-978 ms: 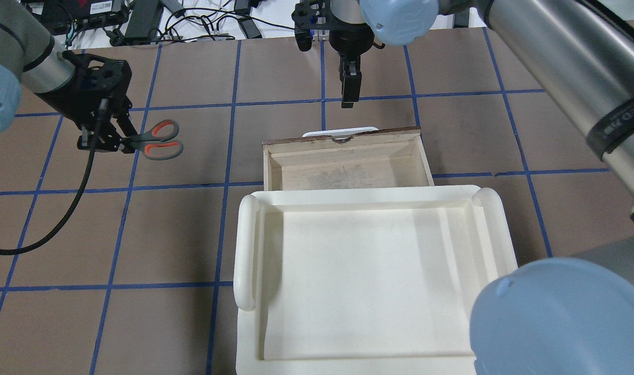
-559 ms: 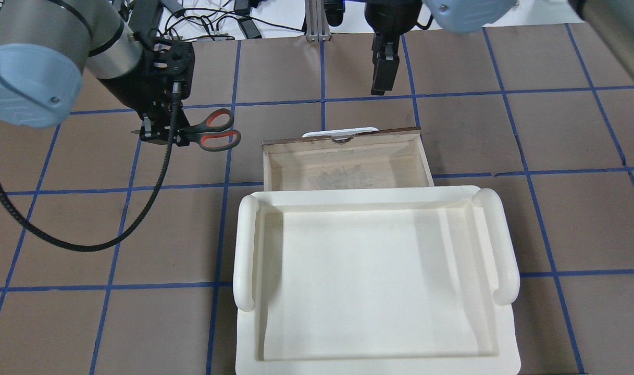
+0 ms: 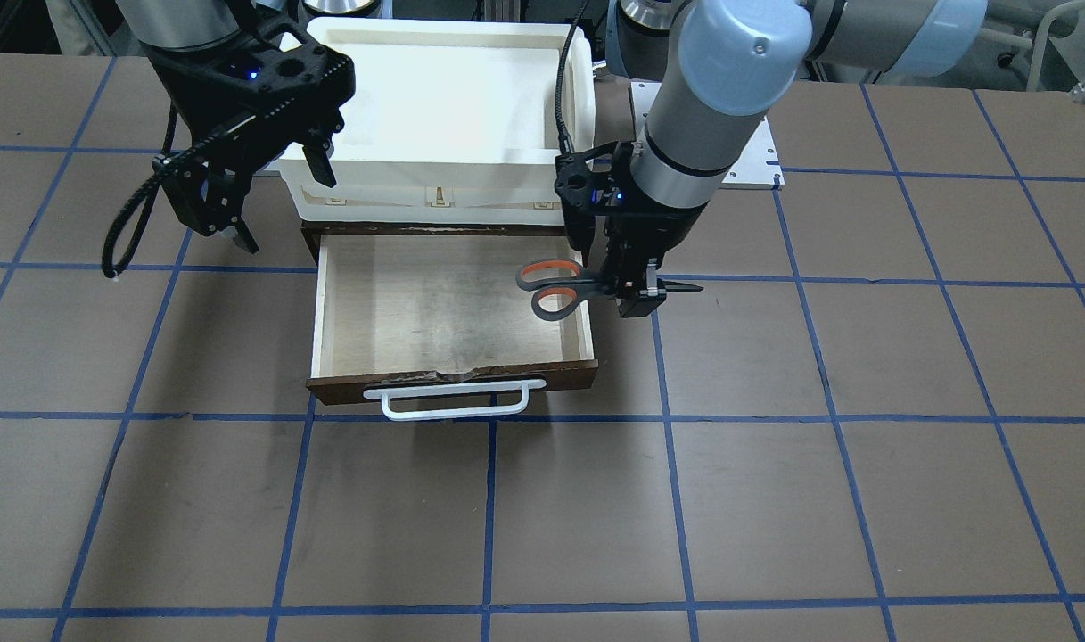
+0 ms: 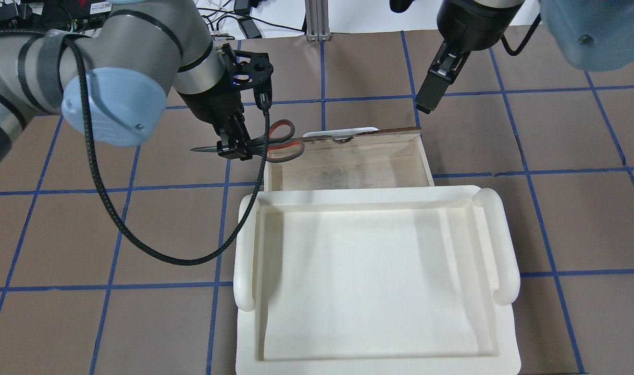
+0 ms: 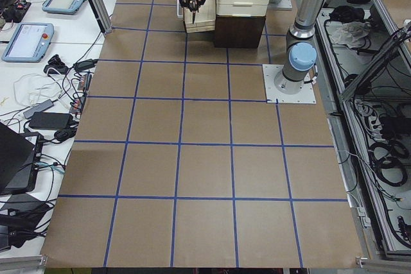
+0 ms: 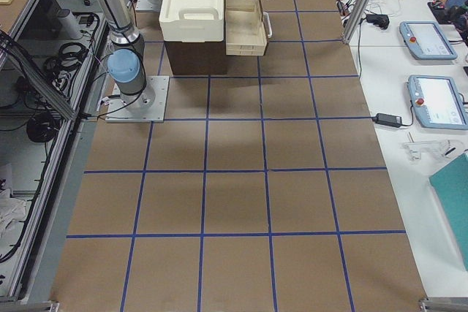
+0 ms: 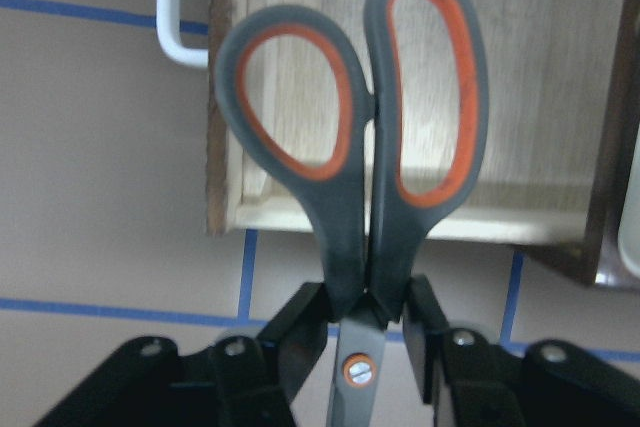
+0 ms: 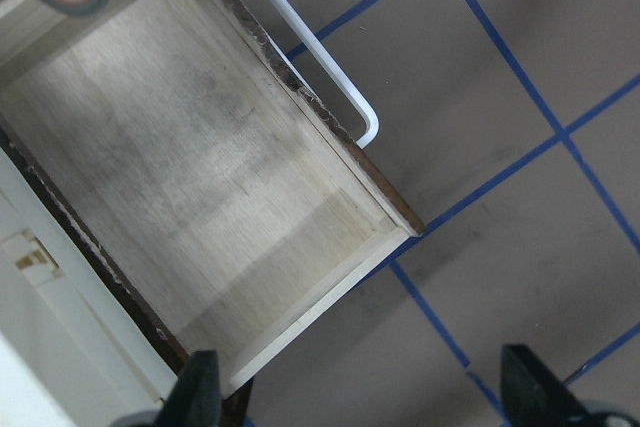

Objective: Place scissors in drawer with both arms

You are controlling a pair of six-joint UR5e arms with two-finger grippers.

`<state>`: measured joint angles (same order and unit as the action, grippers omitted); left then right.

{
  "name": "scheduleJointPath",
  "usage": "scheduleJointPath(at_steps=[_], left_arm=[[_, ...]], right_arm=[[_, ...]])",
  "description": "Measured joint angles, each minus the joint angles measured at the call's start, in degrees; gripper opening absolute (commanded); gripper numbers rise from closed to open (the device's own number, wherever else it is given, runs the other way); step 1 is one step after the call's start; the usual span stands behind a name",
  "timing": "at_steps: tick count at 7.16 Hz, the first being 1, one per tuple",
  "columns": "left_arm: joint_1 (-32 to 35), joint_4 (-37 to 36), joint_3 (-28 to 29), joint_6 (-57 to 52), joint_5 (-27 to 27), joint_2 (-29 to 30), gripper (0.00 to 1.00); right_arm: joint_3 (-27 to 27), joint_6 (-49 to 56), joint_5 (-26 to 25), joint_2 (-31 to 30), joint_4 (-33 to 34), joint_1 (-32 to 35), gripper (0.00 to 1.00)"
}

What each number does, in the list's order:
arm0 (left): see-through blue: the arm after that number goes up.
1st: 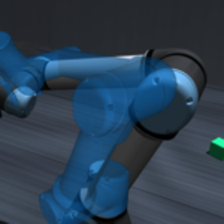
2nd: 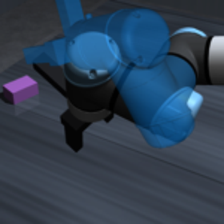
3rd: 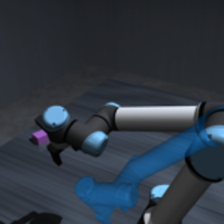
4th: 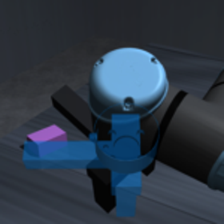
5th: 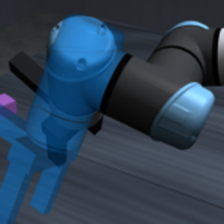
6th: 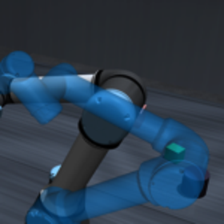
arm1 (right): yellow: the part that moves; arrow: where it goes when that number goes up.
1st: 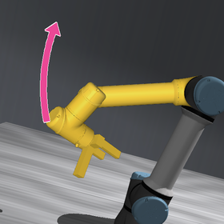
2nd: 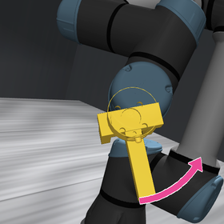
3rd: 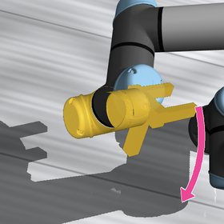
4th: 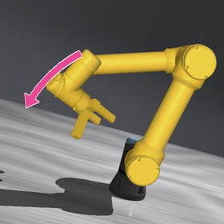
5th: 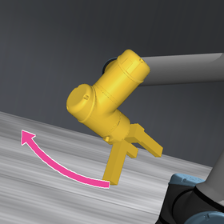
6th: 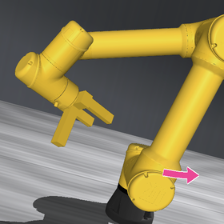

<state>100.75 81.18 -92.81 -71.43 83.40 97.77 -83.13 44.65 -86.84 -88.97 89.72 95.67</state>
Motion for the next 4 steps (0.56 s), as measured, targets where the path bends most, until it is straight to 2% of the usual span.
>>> scheduleJointPath(at_steps=[2,4], left_arm=[[4.99,-3.06,-0.35,7.20,-1.78,2.96,0.00],[9.59,-5.35,-0.71,10.72,-2.01,5.97,0.00]], right_arm=[[-0.33,-19.44,0.02,-1.24,-1.99,-0.26,1.00],[-0.36,-32.48,-0.12,-1.85,-3.06,-0.29,1.00]])
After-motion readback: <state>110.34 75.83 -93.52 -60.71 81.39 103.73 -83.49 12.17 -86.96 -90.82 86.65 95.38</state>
